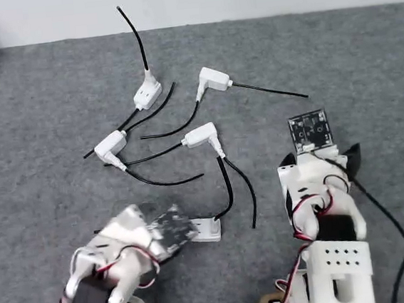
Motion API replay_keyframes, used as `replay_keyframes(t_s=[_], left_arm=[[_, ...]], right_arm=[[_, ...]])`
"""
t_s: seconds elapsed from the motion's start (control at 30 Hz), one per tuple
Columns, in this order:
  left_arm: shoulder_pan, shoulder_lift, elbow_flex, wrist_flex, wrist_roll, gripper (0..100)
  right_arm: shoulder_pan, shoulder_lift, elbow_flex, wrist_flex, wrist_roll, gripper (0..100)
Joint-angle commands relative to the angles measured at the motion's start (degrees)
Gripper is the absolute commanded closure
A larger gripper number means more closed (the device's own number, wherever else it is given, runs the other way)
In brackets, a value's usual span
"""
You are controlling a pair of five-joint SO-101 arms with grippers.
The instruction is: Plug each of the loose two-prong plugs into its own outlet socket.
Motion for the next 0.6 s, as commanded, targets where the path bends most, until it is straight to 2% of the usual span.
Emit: replay_keyframes(t_s=[0.0,0.17,0.33,0.47,0.57], left_arm=[[8.4,20.0,-11.3,-4.1,-1.1,70],[13.1,48.7,-25.7,-5.0,-6.2,70],[13.4,72.0,-32.8,-14.9,-8.9,70],[14.3,83.7,-34.2,-23.3,-8.9,70],[14.2,85.3,-37.8,-19.7,-9.4,70]], right_arm=[[0.2,-0.9,3.9,-8.7,-0.8,56.4],[0.3,-0.9,7.4,-14.3,-0.4,56.4],[1.5,-0.9,9.1,-17.6,-0.4,56.4],[2.3,-0.9,10.4,-20.2,-0.4,56.4],[2.1,-0.9,10.5,-20.3,-0.4,56.4]])
